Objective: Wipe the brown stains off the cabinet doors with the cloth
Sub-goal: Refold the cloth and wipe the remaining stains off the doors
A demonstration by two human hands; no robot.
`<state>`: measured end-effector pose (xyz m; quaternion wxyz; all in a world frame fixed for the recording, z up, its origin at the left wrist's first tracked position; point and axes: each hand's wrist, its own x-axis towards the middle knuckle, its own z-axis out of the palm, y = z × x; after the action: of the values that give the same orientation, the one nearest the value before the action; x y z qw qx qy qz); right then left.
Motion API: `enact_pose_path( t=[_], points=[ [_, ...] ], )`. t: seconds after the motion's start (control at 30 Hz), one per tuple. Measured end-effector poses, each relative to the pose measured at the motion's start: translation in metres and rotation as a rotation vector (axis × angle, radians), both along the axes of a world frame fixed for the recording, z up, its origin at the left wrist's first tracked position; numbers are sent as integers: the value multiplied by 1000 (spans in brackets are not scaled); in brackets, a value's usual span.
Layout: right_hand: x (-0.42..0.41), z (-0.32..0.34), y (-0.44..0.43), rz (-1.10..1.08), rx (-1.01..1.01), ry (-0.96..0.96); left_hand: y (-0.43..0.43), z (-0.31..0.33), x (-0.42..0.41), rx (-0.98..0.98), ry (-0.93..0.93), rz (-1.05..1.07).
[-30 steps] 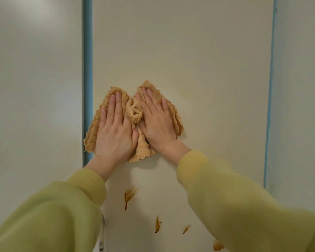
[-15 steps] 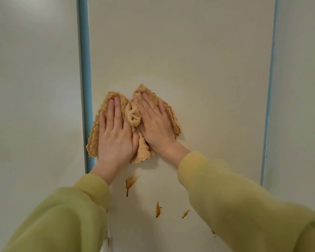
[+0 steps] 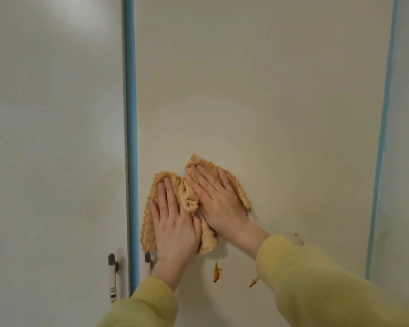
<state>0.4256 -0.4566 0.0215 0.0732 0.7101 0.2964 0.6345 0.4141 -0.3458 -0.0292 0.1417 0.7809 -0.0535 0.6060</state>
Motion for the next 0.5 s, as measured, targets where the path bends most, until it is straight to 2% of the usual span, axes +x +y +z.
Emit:
enact_pose_path(
  t=[0.3,0.5],
  points=[
    [2,-33,-19,84,-110,1,-25,-48,2,-115,3,14],
    [2,-47,-47,145,-84,-13,-35,-50,2,-156,41,41]
  ],
)
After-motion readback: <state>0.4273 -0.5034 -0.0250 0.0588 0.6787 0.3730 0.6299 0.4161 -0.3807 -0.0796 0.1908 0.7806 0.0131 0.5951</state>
